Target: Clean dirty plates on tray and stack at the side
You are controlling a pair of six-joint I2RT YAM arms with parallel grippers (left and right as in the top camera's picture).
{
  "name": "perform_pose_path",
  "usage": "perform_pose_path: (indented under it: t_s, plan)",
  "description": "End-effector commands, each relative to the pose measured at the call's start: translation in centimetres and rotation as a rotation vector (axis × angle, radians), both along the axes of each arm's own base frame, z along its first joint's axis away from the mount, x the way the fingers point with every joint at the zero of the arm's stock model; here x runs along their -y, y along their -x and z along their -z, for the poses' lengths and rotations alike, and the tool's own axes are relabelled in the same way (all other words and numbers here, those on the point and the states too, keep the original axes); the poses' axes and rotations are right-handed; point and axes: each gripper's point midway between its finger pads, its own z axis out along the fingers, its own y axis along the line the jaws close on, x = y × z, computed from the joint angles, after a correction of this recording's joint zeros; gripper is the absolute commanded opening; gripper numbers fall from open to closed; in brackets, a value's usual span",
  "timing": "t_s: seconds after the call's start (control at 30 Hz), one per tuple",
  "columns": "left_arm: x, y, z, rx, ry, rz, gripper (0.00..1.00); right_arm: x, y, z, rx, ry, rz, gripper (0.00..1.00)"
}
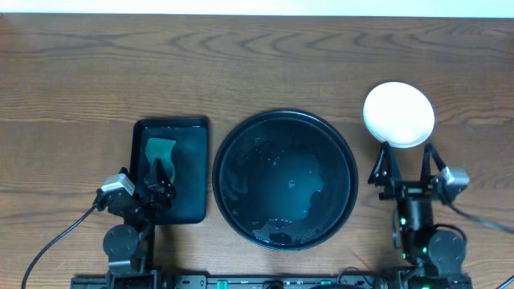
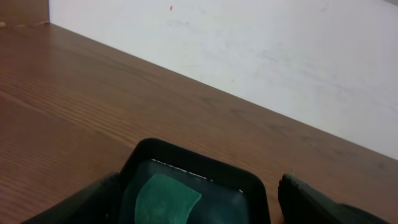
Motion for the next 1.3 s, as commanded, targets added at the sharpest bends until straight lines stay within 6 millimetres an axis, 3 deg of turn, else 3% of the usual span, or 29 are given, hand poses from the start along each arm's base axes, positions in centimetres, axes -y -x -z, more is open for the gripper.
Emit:
perform_pose_path:
  t_s: [0.0,0.3,0.67,0.93,1.27]
  plan:
    - [-0.5,0.2,1.6,-0.053,0.002,-0.026,0.8,0.4,0.5,0.7,0.043,-0.055,0.006,0.99]
    - [-0.5,0.2,1.6,-0.053,0.002,-0.026,0.8,0.5,0.8,2.8,0.019,-0.054,0.014,0.99]
    - [-0.5,0.2,1.6,-0.053,0.002,-0.026,0.81,0.0,0.5,8.9,-0.227,-0.014,-0.008,0.99]
    - [-0.5,0.2,1.6,-0.053,0.002,-0.026,0.81,-0.8,0.6,9.1,-0.226,0.122,-0.049,0.99]
    - [-0.5,0.2,1.6,-0.053,0.002,-0.026,0.8,-1.0,0.6,9.1,-0.195,0.45,-0.047,0.99]
